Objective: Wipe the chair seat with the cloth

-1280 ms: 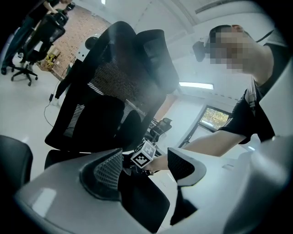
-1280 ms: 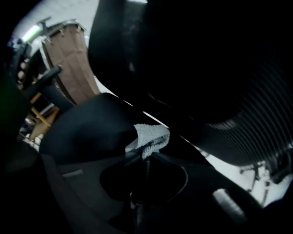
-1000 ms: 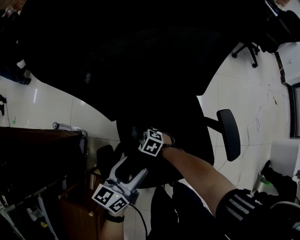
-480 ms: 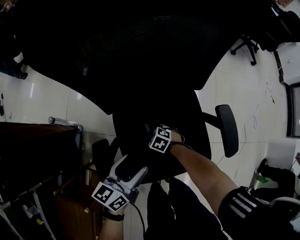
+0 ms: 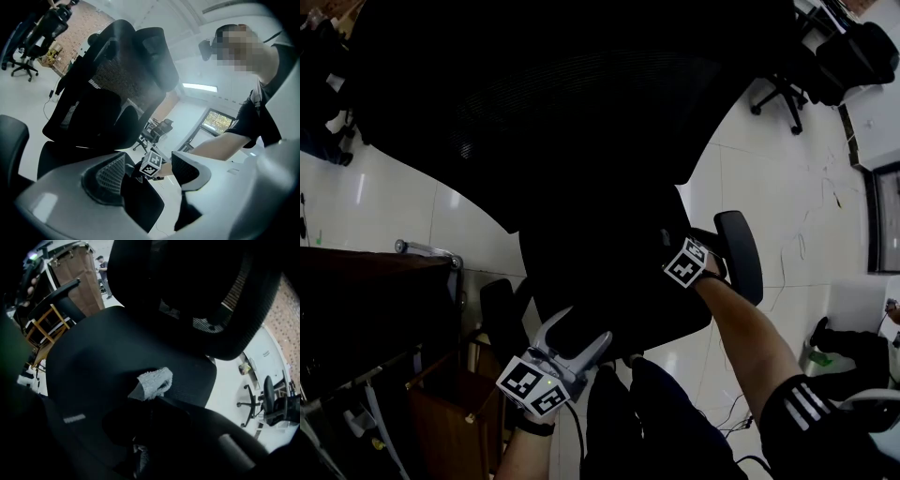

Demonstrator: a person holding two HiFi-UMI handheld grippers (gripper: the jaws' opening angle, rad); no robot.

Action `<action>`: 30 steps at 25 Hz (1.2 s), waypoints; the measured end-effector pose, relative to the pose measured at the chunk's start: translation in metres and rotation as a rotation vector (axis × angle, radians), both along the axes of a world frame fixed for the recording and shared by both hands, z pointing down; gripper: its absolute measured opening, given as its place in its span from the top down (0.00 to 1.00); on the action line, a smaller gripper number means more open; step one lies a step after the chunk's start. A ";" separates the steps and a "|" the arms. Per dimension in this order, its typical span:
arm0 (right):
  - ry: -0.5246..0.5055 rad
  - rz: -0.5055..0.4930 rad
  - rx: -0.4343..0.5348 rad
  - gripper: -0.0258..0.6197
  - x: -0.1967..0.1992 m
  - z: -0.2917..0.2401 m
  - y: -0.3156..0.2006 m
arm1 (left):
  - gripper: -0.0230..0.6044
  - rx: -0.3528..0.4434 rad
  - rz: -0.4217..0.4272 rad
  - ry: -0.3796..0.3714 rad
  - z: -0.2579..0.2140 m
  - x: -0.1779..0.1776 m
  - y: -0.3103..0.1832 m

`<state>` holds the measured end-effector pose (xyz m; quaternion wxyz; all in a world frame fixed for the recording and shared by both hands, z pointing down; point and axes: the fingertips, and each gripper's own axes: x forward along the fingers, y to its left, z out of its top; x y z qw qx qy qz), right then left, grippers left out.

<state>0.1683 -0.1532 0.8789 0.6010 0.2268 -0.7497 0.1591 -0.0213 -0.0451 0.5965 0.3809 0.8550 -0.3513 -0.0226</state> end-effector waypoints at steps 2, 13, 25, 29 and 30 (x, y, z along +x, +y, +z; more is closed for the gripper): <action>-0.002 0.018 0.014 0.91 -0.007 -0.003 -0.003 | 0.45 0.001 0.003 -0.007 0.000 0.000 0.001; -0.363 -0.272 -0.098 0.91 -0.264 -0.036 0.093 | 0.45 -0.027 -0.085 -0.057 0.002 -0.050 0.025; -0.323 -0.324 -0.175 0.91 -0.242 0.007 0.151 | 0.45 -0.058 -0.116 -0.064 0.016 -0.062 0.045; -0.194 -0.209 -0.162 0.91 -0.130 0.017 0.127 | 0.45 -0.053 -0.085 -0.043 0.014 -0.043 0.043; -0.157 -0.176 -0.156 0.91 -0.099 0.017 0.121 | 0.45 -0.052 -0.074 -0.036 0.013 -0.038 0.042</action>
